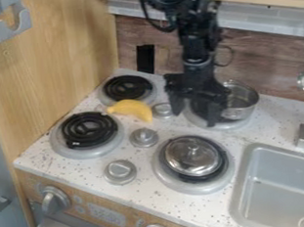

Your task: Move the silver pot to the upper right burner

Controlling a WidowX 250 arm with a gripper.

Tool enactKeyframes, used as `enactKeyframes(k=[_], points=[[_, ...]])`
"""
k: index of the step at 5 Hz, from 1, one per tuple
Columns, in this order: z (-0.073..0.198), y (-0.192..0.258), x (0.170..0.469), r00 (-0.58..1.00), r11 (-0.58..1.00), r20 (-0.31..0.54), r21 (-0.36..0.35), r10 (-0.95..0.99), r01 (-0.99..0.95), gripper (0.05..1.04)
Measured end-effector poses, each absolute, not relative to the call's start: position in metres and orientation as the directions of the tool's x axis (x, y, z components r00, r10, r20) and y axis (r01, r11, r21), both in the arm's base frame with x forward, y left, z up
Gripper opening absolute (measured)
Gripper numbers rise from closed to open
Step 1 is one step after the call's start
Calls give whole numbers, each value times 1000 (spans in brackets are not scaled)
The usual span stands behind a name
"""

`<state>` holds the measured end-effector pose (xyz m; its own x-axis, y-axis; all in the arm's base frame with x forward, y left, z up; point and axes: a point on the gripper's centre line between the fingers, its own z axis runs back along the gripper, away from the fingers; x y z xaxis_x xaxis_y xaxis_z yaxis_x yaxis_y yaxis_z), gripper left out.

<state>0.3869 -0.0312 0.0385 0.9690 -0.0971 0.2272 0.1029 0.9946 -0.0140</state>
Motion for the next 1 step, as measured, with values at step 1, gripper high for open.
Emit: enactKeyframes(k=[1], points=[[42,-26,382,973,995,216,-41,-83,94,999]])
